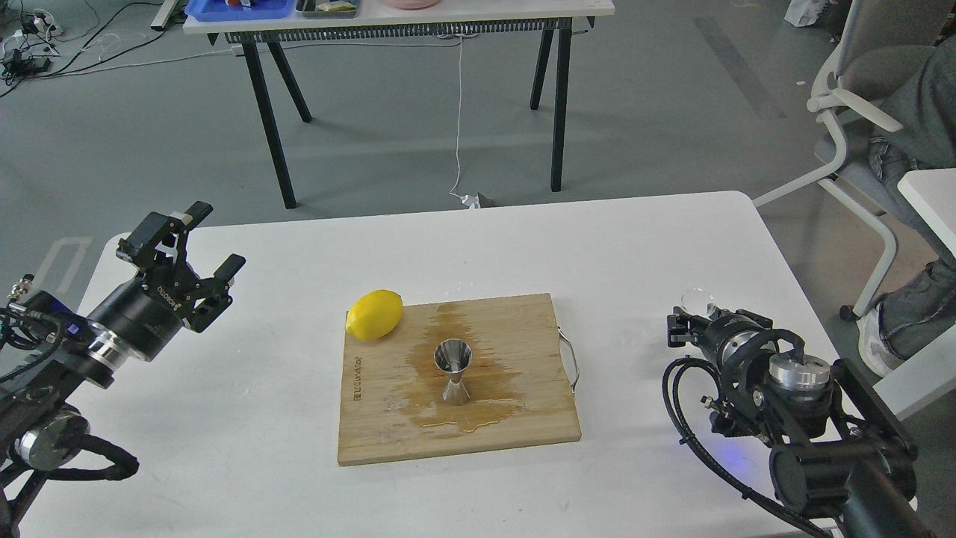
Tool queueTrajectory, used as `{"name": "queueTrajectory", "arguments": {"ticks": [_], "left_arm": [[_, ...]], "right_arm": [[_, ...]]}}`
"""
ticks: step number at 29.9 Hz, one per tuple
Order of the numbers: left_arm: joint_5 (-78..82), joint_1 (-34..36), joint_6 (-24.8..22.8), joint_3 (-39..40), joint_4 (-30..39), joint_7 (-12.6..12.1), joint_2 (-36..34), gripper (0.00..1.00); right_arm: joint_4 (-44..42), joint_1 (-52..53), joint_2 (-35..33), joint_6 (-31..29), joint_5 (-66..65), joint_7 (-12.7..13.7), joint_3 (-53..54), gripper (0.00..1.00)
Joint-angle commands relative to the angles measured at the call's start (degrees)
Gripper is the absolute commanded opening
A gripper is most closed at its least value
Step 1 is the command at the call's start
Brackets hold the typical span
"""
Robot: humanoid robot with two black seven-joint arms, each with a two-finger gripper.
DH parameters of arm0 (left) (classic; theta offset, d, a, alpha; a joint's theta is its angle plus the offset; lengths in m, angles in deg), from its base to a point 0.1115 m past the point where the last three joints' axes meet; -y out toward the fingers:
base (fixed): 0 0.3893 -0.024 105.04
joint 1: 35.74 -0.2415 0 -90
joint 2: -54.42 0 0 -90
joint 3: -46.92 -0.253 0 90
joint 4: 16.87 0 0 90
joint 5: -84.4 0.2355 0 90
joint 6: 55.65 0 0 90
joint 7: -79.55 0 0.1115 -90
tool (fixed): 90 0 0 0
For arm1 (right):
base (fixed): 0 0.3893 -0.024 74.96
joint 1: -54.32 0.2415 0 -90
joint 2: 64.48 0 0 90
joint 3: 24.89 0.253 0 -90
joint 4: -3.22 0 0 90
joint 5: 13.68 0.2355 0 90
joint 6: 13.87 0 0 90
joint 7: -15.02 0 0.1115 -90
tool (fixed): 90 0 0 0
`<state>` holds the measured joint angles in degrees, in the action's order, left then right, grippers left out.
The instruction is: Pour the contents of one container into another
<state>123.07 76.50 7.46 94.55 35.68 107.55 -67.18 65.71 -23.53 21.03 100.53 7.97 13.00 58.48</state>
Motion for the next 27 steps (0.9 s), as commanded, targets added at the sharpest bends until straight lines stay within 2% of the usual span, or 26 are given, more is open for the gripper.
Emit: {"name": "queueTrajectory", "arguments": {"ticks": [1,18,27], "left_arm": [[0.00,-0.09,0.00,0.00,0.01,0.00,0.05,0.99],[0.00,-0.09,0.00,0.00,0.01,0.00,-0.04,0.99],[-0.09,-0.09,0.00,0.00,0.01,0.00,-0.13,0.99]], "right_arm": [[0.35,-0.99,0.01,0.03,0.49,0.09,0.03,0.37],[4.13,-4.68,0.01,0.12,0.58,0.09,1.43,0.38],[4.13,-5.47,0.01,0.12,0.58,0.00,1.44,0.45]]}}
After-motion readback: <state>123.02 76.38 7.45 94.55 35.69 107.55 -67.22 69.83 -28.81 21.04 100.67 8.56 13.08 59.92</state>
